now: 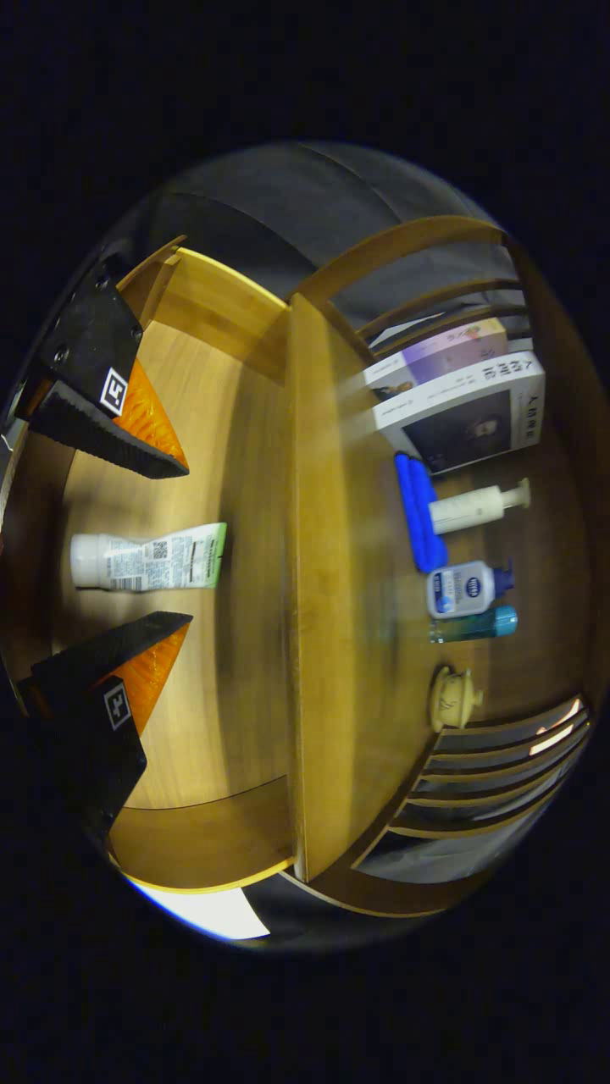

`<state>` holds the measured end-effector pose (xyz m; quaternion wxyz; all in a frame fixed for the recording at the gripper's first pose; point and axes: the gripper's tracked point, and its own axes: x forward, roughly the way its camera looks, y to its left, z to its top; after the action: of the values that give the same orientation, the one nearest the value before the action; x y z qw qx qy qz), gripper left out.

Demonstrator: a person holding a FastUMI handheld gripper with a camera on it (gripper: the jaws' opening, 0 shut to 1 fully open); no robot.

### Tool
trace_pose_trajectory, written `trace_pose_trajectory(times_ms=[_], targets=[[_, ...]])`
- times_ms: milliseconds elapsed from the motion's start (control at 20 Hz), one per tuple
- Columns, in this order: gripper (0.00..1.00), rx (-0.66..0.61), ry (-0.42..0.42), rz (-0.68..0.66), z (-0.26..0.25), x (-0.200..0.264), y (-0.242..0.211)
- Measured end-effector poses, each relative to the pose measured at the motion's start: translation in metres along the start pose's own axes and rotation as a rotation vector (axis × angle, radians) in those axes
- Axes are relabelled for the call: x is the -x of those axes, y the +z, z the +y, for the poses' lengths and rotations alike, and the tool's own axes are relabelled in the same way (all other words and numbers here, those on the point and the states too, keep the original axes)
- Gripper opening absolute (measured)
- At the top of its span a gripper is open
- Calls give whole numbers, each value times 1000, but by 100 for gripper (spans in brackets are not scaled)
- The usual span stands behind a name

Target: Pull open the drawer, take out the items inside it, and place them on the countertop above the cabinet.

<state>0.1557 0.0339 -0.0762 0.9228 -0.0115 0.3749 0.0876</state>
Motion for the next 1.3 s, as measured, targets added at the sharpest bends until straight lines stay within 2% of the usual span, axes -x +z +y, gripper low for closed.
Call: trace_pose_trajectory(times_ms=[100,150,250,400,550,650,750,850,1000,1100,1300], targets=[[98,131,-60,37,-13,-2,1],[98,166,-54,67,-10,-1,-1],[98,164,-3,137,7,-5,-6],[98,218,-30,212,3,-16,-12],[98,205,-29,298,1,-24,-27],[94,206,-27,337,0,-27,-33],[88,200,-19,374,-2,-29,-39],[72,184,-30,399,-6,-30,-42],[50,174,0,393,-5,-33,-46],[37,228,9,373,-4,-31,-51],[37,269,40,323,5,-25,-53]])
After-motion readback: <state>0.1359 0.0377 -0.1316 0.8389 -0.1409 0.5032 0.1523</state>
